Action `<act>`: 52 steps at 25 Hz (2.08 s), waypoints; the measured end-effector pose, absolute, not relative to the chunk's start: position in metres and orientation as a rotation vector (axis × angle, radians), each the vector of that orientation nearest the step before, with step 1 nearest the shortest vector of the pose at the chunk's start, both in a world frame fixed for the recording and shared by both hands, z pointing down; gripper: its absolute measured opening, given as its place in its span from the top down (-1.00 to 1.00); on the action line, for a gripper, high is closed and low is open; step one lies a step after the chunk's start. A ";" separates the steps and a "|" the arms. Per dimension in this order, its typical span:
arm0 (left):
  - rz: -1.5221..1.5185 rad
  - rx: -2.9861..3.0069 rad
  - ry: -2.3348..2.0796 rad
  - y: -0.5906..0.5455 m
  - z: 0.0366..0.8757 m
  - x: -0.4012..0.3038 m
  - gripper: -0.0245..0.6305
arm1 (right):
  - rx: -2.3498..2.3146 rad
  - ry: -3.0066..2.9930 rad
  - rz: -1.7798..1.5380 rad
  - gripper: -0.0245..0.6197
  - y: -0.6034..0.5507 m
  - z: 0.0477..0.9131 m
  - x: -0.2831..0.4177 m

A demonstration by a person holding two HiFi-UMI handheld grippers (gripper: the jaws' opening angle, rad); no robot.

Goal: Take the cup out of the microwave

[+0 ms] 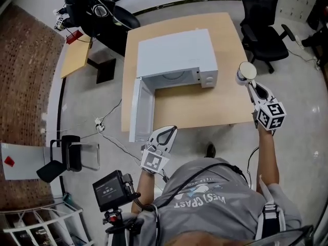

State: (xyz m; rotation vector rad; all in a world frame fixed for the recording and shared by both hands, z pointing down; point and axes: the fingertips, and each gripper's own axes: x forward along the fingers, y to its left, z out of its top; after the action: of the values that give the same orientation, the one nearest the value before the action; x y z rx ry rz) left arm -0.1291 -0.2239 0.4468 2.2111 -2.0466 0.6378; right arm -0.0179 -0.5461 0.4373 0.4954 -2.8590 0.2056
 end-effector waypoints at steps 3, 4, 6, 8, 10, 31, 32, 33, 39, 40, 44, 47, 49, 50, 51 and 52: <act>0.672 2.218 -2.049 -0.229 0.448 -0.129 0.79 | 0.492 -2.847 0.220 0.71 -0.558 0.450 -0.024; 0.698 2.239 -2.053 -0.231 0.447 -0.129 0.79 | 0.491 -2.844 0.225 0.71 -0.562 0.454 -0.026; 0.727 2.258 -2.066 -0.235 0.445 -0.130 0.79 | 0.483 -2.843 0.228 0.71 -0.572 0.461 -0.033; 0.736 2.248 -2.081 -0.240 0.444 -0.130 0.79 | 0.471 -2.844 0.228 0.71 -0.584 0.466 -0.041; 0.753 2.243 -2.081 -0.245 0.444 -0.128 0.79 | 0.465 -2.842 0.230 0.71 -0.597 0.472 -0.046; 0.721 2.074 -1.984 -0.278 0.496 -0.140 0.79 | 0.396 -2.664 0.228 0.71 -0.676 0.641 -0.128; 0.718 2.069 -1.982 -0.278 0.497 -0.140 0.79 | 0.391 -2.657 0.225 0.71 -0.678 0.647 -0.131; 0.713 2.064 -1.980 -0.278 0.497 -0.139 0.79 | 0.387 -2.650 0.227 0.71 -0.679 0.654 -0.133; 0.716 2.035 -1.972 -0.272 0.500 -0.144 0.79 | 0.394 -2.621 0.280 0.71 -0.676 0.693 -0.145; 0.719 2.031 -1.973 -0.271 0.500 -0.145 0.79 | 0.395 -2.619 0.283 0.71 -0.676 0.698 -0.147; 0.724 2.012 -1.971 -0.269 0.505 -0.146 0.79 | 0.397 -2.627 0.284 0.71 -0.676 0.713 -0.152; 0.723 2.001 -1.962 -0.268 0.508 -0.151 0.79 | 0.401 -2.636 0.280 0.71 -0.677 0.718 -0.161; 0.717 1.994 -1.957 -0.266 0.512 -0.157 0.79 | 0.397 -2.640 0.275 0.71 -0.677 0.722 -0.170; 0.714 1.991 -1.954 -0.265 0.513 -0.160 0.79 | 0.395 -2.643 0.272 0.71 -0.677 0.723 -0.173; 0.713 1.989 -1.951 -0.264 0.514 -0.161 0.79 | 0.395 -2.645 0.270 0.71 -0.676 0.724 -0.175; 0.712 1.991 -1.947 -0.262 0.516 -0.162 0.79 | 0.397 -2.647 0.268 0.71 -0.674 0.724 -0.176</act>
State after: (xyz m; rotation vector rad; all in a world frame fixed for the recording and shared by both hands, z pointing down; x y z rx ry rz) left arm -0.1619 -0.2620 0.5156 1.9911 -1.9466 0.7120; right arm -0.1758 -0.6740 0.7241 0.3973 -2.6469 0.2678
